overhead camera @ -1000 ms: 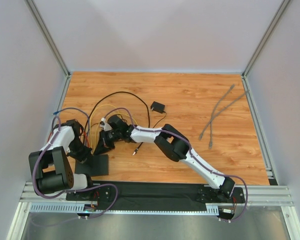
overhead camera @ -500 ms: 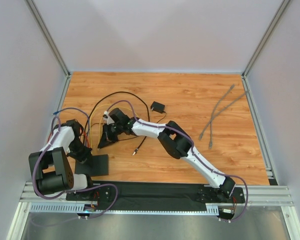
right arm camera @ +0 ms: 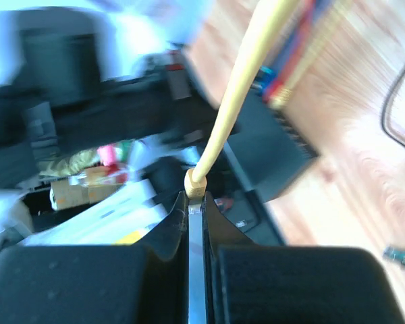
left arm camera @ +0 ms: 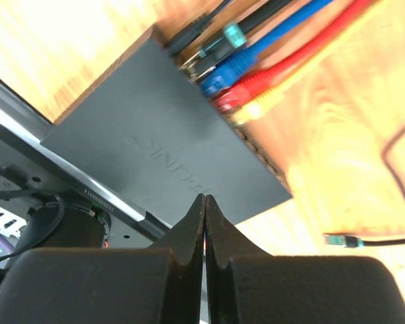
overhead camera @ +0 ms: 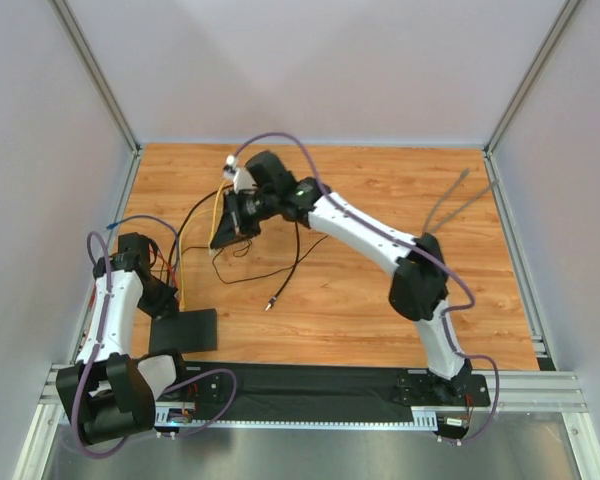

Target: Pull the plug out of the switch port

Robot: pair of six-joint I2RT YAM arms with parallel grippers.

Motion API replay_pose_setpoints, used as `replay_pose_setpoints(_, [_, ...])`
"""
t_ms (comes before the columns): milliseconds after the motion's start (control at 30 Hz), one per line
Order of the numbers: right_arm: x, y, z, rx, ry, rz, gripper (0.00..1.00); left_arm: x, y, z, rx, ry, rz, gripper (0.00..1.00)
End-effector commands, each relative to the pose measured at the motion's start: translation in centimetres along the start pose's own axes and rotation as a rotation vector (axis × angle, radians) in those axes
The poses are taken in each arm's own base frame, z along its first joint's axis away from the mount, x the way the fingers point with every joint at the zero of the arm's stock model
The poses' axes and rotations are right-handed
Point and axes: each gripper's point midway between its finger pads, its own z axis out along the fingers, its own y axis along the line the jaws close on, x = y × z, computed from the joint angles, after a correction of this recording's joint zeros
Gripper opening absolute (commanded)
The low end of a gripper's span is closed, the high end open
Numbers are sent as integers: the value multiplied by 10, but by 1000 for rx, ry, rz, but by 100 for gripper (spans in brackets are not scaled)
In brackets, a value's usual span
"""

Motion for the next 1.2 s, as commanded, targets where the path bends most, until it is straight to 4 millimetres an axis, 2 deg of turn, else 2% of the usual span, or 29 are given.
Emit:
replay_pose_setpoints(0, [-16, 58, -92, -56, -98, -81, 0, -18, -7, -18, 31, -71, 29, 0])
replay_pose_setpoints(33, [-24, 51, -112, -26, -131, -57, 0, -22, -7, -19, 27, -85, 43, 0])
replay_pose_setpoints(100, [-34, 56, -152, -15, -194, -28, 0, -25, -9, -21, 36, -99, 59, 0])
replay_pose_setpoints(133, [-37, 47, -166, 3, -213, 3, 0, -26, -10, -22, 42, -102, 74, 0])
replay_pose_setpoints(167, [-51, 24, -193, 50, -267, 58, 0, -23, -12, -23, 57, -90, 83, 0])
replay_pose_setpoints(200, [-54, 20, -214, 73, -308, 64, 0, -23, -14, -24, 76, -91, 86, 0])
replay_pose_setpoints(233, [-56, 3, -227, 113, -331, 84, 0, -21, -16, -24, 90, -85, 88, 0])
replay_pose_setpoints(267, [-63, -25, -253, 181, -381, 141, 0, -19, -20, -25, 113, -74, 85, 0])
replay_pose_setpoints(333, [-64, -54, -280, 249, -418, 172, 0, -21, -22, -28, 124, -87, 80, 0])
replay_pose_setpoints(367, [-63, -84, -300, 301, -444, 242, 0, -20, -25, -29, 136, -76, 84, 0])
replay_pose_setpoints(433, [-59, -118, -319, 374, -464, 284, 0, -24, -27, -32, 135, -86, 97, 0])
replay_pose_setpoints(467, [-52, -150, -332, 423, -477, 347, 0, -30, -24, -34, 115, -109, 96, 0])
replay_pose_setpoints(533, [-44, -182, -340, 464, -477, 397, 0, -38, -26, -42, 118, -144, 110, 0])
replay_pose_setpoints(567, [-33, -211, -342, 470, -464, 459, 0, -44, -27, -46, 110, -171, 115, 0])
replay_pose_setpoints(667, [-11, -252, -337, 498, -410, 541, 0, -56, -20, -52, 65, -227, 133, 0])
replay_pose_setpoints(700, [7, -271, -324, 505, -352, 590, 0, -60, -18, -56, 55, -246, 142, 0])
replay_pose_setpoints(767, [24, -291, -315, 540, -307, 612, 0, -68, -14, -60, 29, -291, 143, 0])
replay_pose_setpoints(800, [44, -303, -307, 556, -266, 652, 0, -70, -11, -61, 18, -304, 145, 0])
replay_pose_setpoints(933, [80, -334, -305, 690, -208, 684, 2, -77, -3, -60, -25, -345, 138, 0])
replay_pose_setpoints(1033, [93, -348, -312, 786, -190, 685, 10, -79, 1, -56, -45, -359, 143, 0])
replay_pose_setpoints(1133, [97, -352, -320, 847, -192, 690, 22, -81, 2, -52, -56, -365, 146, 0])
replay_pose_setpoints(1167, [95, -350, -324, 858, -208, 683, 31, -82, 0, -51, -52, -365, 152, 0])
